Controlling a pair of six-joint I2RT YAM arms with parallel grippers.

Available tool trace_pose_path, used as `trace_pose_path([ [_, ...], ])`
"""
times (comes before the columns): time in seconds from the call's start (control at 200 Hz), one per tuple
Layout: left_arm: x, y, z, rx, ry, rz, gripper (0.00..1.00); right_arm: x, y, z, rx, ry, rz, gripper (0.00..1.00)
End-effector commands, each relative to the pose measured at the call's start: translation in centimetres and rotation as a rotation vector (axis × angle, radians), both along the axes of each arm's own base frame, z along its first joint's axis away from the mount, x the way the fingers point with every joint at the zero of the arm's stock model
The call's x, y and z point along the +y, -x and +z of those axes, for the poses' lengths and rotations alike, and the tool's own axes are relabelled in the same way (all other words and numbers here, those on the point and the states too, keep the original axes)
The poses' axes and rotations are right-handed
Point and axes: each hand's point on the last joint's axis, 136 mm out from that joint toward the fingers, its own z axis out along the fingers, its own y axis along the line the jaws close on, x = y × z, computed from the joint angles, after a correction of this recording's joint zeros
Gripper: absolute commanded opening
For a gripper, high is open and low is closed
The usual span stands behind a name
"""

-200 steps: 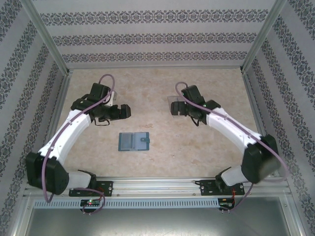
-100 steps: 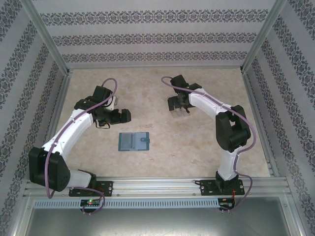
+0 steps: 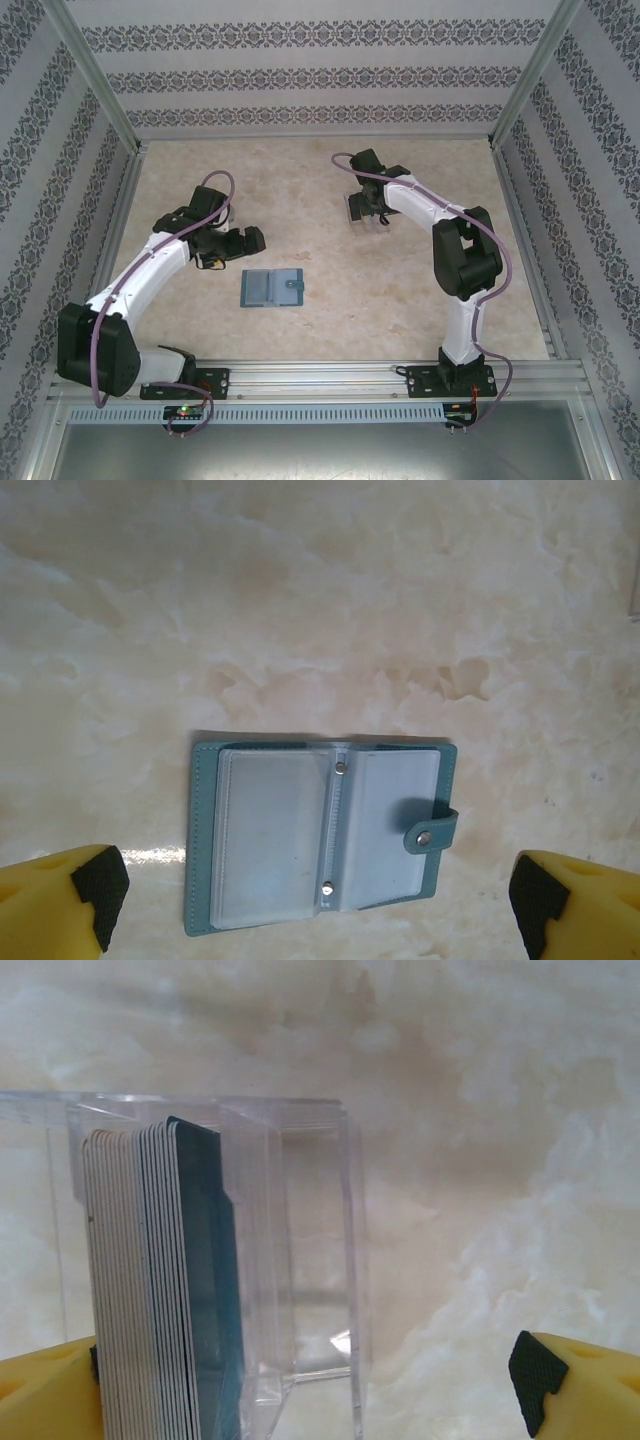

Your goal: Put the credit cards into the card holder

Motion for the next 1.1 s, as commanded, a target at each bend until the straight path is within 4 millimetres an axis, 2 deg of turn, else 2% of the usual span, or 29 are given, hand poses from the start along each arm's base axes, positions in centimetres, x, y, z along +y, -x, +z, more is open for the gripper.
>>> trace_pose_path([
  [0.0,-0.1,-0.8,0.0,-0.022,-0.002,0.024,1.00,-1.6,-0.6,1.4,-0.039,0.088,-0.016,0.96],
  [0.095,-0.6,-1.2,0.1,-0.023,0.019,0.021,0.99,-1.8,-0.9,1.8,-0.060,0.103,-0.018,0.95],
  [0.405,0.0,-1.3,0.0,-0.025,-0.016,0.030,1.00,-1.7,-1.4,3.3,-0.097,0.110,0.004,0.86],
  [0.694,0.1,-1.4,-0.3,-0.021,-0.018,0.041,1.00,-1.0,-1.0,3.2,-0.094,0.060,0.024,0.69],
  [0.889,-0.3,-1.7,-0.5,-0.015,-0.011,0.042,1.00,-0.9,-0.9,3.6,-0.103,0.073,0.040,0.65],
  [1.094,-0.8,-1.8,-0.9,-0.002,0.001,0.038,1.00,-0.8,-0.6,3.5,-0.090,0.071,0.055,0.45],
])
